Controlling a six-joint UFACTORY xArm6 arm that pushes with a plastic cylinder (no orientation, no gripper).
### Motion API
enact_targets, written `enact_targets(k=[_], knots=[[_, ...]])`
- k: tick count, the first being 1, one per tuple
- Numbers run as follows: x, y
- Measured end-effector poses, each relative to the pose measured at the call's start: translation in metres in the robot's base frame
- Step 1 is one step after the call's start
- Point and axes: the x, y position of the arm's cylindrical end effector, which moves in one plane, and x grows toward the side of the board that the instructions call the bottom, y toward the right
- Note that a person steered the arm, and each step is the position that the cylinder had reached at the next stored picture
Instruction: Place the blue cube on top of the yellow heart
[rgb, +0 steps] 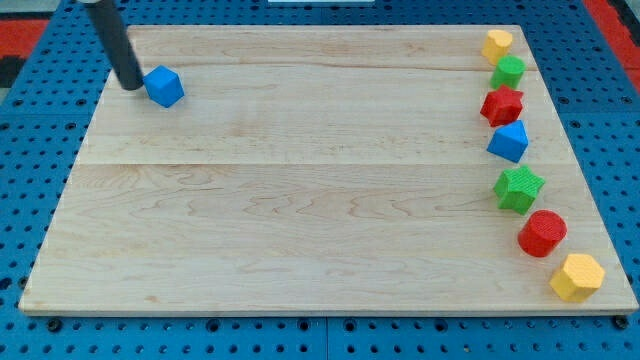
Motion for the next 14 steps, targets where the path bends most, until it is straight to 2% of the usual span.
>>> enact_targets(k=[2, 3, 5, 6, 7, 9, 10, 11, 12, 13, 14], knots=[[0.026, 0.111], [0.047, 0.096], [0.026, 0.198], [-0.015, 0.21], [-0.041, 0.168], [-0.048, 0.225], [-0.028, 0.204], [-0.027, 0.243], [-0.041, 0.296], [-0.063, 0.319], [-0.078, 0.258]])
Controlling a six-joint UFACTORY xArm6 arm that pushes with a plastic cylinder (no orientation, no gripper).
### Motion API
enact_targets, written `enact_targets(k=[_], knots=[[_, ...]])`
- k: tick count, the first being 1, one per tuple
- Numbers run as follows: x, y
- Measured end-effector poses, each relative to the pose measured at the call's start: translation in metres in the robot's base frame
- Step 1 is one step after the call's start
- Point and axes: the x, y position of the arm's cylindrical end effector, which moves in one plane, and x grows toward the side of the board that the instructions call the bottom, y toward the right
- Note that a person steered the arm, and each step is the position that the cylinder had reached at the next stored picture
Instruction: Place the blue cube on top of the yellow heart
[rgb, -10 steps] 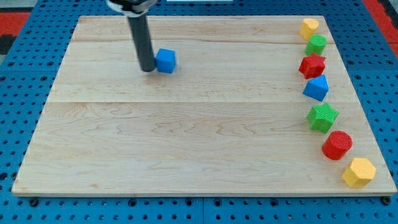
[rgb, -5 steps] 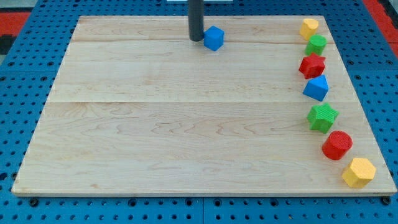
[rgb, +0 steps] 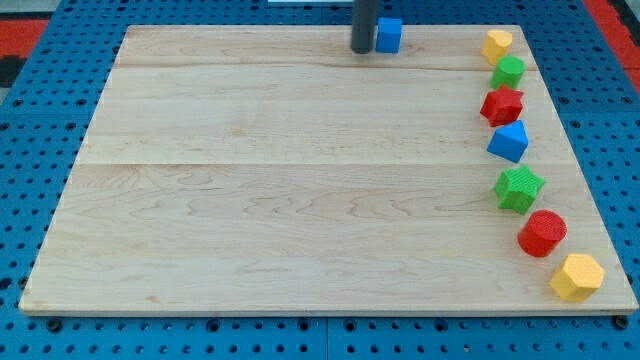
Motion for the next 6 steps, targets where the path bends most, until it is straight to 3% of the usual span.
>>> enact_targets(k=[1, 3, 6], knots=[[-0.008, -0.005], [-0.027, 0.081], [-0.04, 0.086]])
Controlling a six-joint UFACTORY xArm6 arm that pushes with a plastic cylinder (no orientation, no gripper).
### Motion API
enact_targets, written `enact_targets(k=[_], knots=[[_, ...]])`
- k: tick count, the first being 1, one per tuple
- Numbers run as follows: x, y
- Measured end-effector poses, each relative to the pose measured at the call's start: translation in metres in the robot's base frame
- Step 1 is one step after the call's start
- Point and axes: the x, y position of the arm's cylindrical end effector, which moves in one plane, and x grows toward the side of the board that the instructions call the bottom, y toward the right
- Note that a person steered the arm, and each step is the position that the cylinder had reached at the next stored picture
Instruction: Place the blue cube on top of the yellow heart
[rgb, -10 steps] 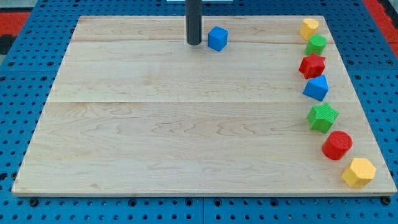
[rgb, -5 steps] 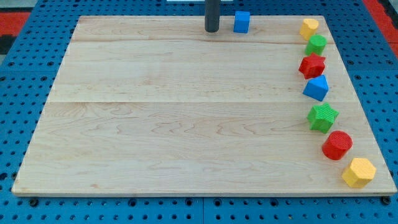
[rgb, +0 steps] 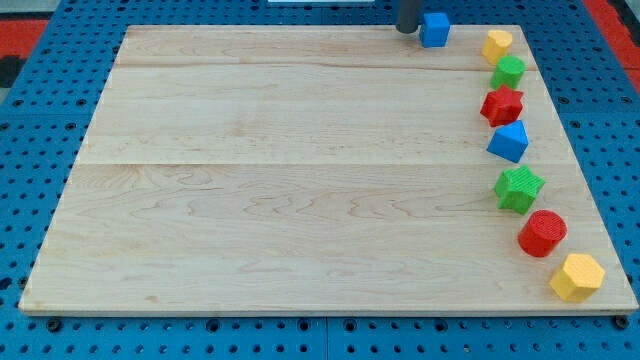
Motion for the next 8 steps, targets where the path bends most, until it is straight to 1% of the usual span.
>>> enact_targets(k=[1, 2, 3, 4, 5, 8], knots=[[0.0, 0.007], [0.0, 0.038], [0.0, 0.05], [0.007, 0.024], [0.014, 0.03], [0.014, 0.06]])
